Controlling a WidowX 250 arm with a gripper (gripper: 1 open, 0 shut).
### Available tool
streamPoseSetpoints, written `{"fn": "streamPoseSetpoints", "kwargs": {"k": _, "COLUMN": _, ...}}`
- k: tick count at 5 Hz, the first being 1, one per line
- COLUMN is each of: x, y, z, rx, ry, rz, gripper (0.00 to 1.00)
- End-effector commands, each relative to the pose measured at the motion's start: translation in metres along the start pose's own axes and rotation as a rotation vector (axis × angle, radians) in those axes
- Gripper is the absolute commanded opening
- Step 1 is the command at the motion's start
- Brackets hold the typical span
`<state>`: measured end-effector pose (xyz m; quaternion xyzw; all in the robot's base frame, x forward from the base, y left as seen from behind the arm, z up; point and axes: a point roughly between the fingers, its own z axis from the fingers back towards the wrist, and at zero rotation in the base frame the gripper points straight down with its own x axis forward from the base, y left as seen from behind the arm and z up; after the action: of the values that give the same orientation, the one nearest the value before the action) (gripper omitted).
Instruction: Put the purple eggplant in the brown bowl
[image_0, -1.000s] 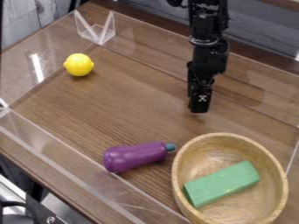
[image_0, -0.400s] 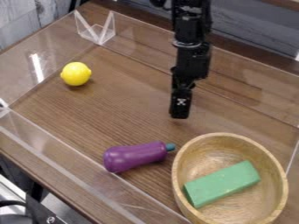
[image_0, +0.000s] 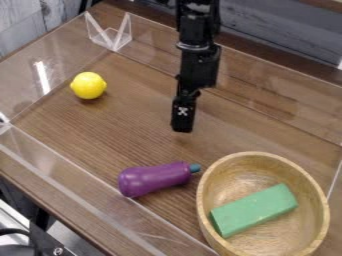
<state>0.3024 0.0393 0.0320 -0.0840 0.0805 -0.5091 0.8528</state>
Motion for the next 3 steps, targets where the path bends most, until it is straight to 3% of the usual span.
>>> {"fn": "streamPoseSetpoints", "kwargs": {"k": 1, "x": -0.013, "y": 0.002, "z": 0.032, "rx": 0.077, "ry": -0.016, "rz": -0.004, "gripper": 1.0}}
{"fn": "streamPoseSetpoints", "kwargs": {"k": 3, "x": -0.036, "y": -0.001, "z": 0.047, "rx": 0.087, "ry": 0.021, "rz": -0.077, "gripper": 1.0}}
